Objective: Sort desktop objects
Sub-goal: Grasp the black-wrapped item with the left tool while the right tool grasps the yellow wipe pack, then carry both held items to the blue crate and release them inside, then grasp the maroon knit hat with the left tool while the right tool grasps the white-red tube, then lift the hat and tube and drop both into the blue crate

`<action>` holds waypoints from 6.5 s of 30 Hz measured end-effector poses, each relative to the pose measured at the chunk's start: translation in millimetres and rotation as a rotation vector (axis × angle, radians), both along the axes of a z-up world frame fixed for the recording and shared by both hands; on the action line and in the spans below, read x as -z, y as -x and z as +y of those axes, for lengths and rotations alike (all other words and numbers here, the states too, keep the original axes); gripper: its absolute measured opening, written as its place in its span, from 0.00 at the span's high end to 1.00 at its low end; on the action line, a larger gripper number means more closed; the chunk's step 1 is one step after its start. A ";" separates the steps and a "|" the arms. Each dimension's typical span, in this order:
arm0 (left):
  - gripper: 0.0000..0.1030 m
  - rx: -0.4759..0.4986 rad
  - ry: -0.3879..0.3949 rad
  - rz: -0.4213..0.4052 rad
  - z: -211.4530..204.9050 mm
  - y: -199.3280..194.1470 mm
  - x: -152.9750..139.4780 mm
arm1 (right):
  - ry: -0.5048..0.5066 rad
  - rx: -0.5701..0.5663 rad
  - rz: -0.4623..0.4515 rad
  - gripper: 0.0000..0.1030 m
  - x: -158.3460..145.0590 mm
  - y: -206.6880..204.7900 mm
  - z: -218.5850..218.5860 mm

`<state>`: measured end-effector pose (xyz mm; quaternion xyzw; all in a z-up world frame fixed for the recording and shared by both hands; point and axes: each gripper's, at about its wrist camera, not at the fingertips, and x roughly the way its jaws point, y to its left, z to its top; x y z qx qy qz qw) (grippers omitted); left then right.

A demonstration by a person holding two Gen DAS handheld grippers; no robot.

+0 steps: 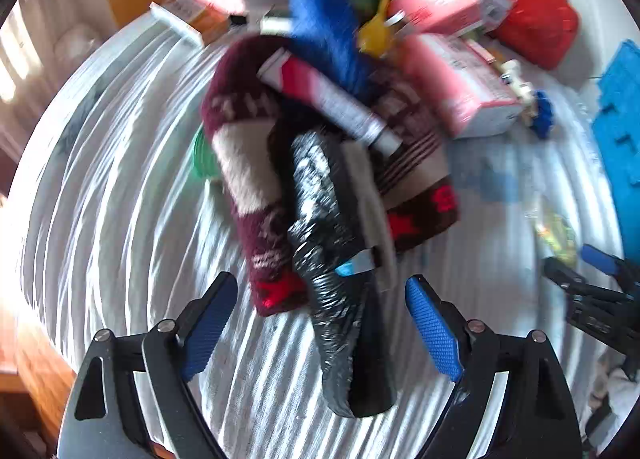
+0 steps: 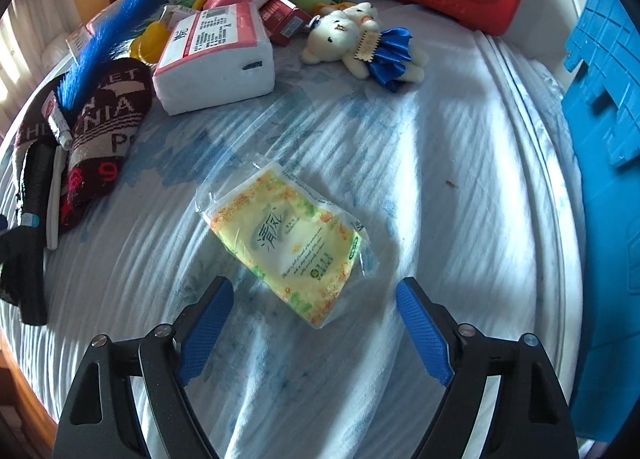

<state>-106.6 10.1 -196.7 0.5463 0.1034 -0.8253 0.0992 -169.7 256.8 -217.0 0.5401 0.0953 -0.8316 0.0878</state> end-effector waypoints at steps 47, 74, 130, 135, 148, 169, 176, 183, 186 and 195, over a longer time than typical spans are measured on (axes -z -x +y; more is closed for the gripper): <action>0.74 0.450 0.085 0.685 143.6 4.0 -283.6 | 0.235 0.151 0.492 0.72 -249.3 -65.5 66.0; 0.73 0.967 0.026 0.524 522.2 5.4 -308.2 | -0.029 0.741 0.455 0.72 -275.3 -163.2 392.8; 0.29 0.116 0.152 0.267 -37.5 10.5 -100.6 | 0.210 0.046 0.392 0.00 -195.7 -15.0 -14.3; 0.29 0.085 0.080 0.137 -59.1 8.1 -41.4 | 0.219 -0.040 0.235 0.00 -137.6 1.7 -59.6; 0.29 0.041 0.053 0.148 -67.9 13.4 -17.1 | 0.140 -0.318 0.095 0.48 -52.0 23.3 -165.2; 0.41 0.106 0.062 0.180 -50.4 77.5 -18.5 | 0.188 -0.228 0.022 0.84 -31.5 53.9 -130.0; 0.85 0.092 0.096 0.268 -50.6 62.2 -60.5 | 0.219 -0.205 0.059 0.84 -44.3 49.2 -122.9; 0.85 0.083 0.232 0.415 -51.3 36.4 -140.0 | 0.267 -0.192 0.163 0.84 -91.8 43.5 -116.7; 0.85 0.082 0.303 0.480 -50.2 32.3 -176.6 | 0.283 -0.186 0.207 0.84 -113.9 40.7 -111.9; 0.85 0.102 0.439 0.676 -25.5 25.8 -265.4 | 0.313 -0.121 0.361 0.84 -183.5 29.5 -84.7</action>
